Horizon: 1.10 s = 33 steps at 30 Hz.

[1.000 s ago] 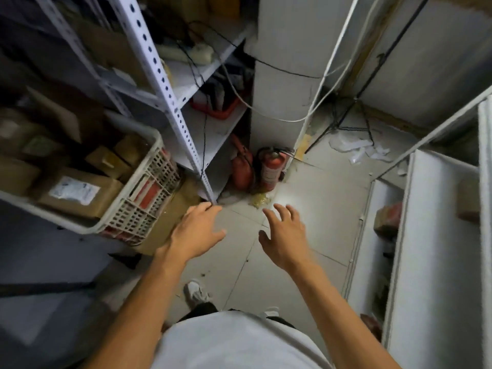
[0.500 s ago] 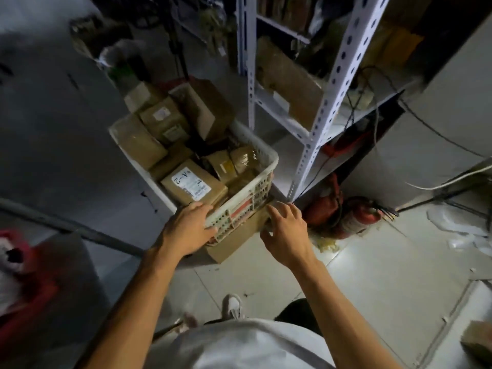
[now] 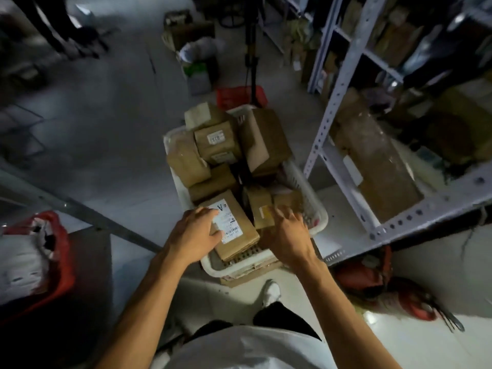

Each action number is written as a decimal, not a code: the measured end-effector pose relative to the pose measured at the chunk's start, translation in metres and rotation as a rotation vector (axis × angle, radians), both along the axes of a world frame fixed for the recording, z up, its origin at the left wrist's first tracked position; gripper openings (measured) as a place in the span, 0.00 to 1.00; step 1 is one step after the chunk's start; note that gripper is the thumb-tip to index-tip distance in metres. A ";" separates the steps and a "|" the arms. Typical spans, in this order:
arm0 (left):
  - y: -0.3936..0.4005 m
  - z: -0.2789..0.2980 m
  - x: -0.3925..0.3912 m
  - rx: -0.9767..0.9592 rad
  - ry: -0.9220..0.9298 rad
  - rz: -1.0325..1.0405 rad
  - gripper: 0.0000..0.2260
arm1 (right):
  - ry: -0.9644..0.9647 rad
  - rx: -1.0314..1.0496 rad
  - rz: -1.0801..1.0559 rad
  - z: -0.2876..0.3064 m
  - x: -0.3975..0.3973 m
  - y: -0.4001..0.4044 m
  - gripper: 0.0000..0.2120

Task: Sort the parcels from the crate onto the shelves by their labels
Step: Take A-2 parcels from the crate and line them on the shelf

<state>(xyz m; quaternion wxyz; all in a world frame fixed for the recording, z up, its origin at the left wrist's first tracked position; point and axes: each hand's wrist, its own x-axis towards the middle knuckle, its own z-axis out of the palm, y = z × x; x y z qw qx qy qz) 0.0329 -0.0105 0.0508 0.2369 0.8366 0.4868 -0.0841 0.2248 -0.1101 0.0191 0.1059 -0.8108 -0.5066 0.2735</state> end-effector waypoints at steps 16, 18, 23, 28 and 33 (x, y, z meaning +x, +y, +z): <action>0.170 -0.001 0.000 0.035 0.008 0.127 0.18 | 0.055 0.101 0.150 0.004 0.029 0.219 0.25; 0.205 0.000 0.000 0.039 0.003 0.124 0.19 | 0.094 0.102 0.107 0.002 0.024 0.251 0.22; 0.309 -0.008 0.005 0.001 0.014 0.105 0.12 | 0.120 0.094 -0.028 -0.007 0.008 0.336 0.26; 0.394 -0.033 0.027 -0.104 -0.072 0.136 0.14 | 0.165 0.138 -0.141 -0.025 -0.005 0.405 0.29; 0.446 -0.094 0.040 -0.392 -0.271 0.402 0.21 | 0.225 0.082 -0.218 -0.038 -0.014 0.434 0.28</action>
